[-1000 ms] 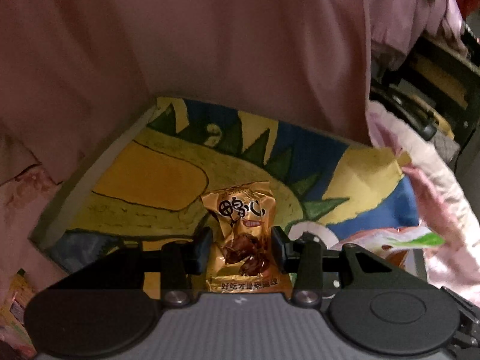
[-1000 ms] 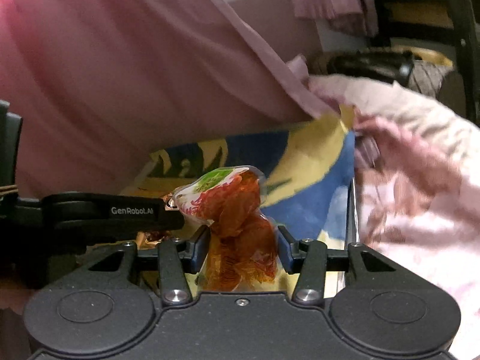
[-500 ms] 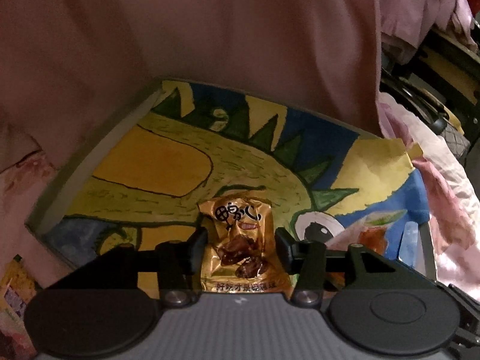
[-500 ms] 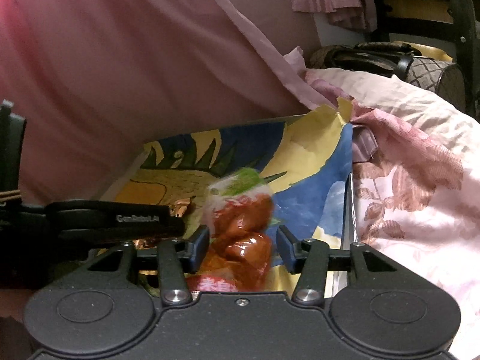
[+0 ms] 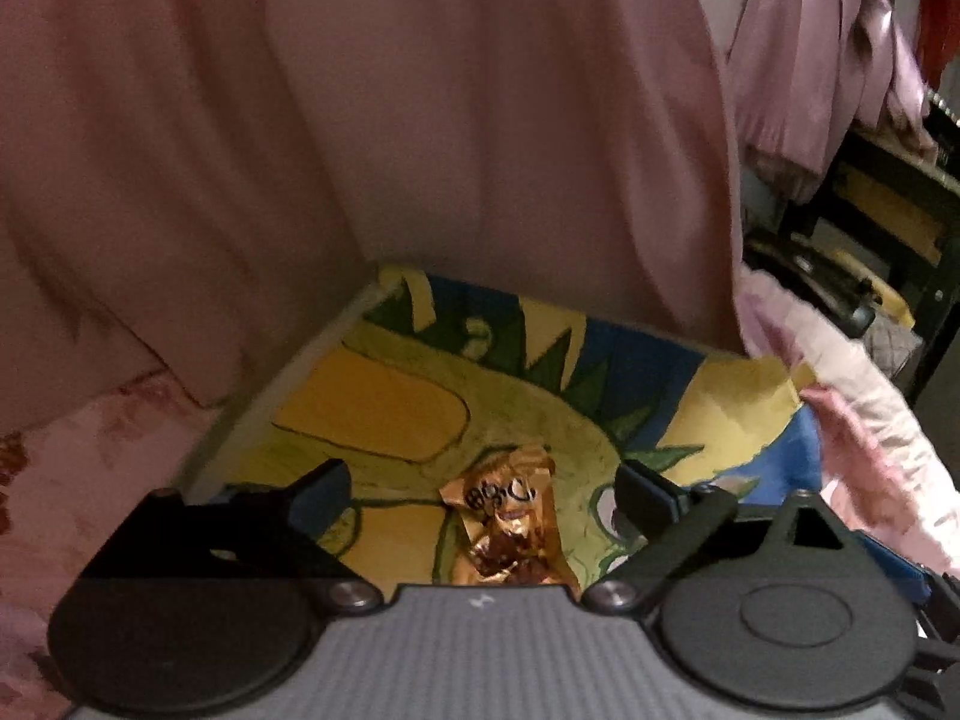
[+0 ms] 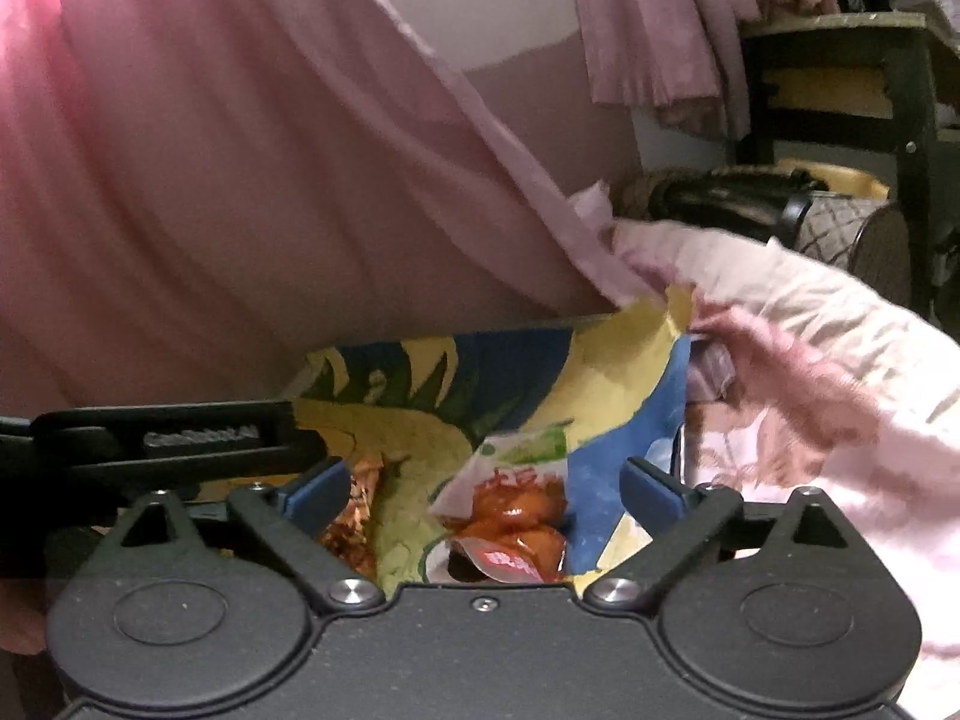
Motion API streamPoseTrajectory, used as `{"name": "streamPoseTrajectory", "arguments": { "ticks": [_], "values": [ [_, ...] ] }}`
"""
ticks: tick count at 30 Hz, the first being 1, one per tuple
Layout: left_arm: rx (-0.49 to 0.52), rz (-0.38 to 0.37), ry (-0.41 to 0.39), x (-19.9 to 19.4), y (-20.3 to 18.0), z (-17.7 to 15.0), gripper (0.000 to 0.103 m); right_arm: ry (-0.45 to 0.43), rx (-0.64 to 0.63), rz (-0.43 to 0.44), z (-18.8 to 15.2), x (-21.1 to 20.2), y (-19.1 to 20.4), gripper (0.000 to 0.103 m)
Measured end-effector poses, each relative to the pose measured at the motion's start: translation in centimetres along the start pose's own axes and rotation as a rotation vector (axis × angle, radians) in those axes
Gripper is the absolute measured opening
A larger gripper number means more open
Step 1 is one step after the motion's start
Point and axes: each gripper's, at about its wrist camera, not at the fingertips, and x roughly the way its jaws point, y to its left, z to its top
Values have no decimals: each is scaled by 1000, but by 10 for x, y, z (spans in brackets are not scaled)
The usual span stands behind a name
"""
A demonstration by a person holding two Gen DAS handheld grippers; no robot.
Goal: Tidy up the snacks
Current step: 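Carry both packets into the cartoon tray and open both tools, then withdraw both tools from the tray back over the remaining snacks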
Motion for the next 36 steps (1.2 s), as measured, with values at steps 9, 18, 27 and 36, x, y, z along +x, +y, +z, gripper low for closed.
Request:
{"name": "streamPoseTrajectory", "arguments": {
  "ticks": [9,18,27,36],
  "values": [
    [-41,43,-114,-61,15,3,102,-105,-109,-19,6,-53,16,102],
    [-52,13,-184,-117,41,-8,103,-207,-173,-57,5,-110,34,102],
    [-27,-6,-256,-173,66,-37,103,-250,-179,-76,-8,-156,49,102],
    [48,-6,-278,-220,92,-71,103,-210,-205,-47,-35,-189,79,102]
  ]
}}
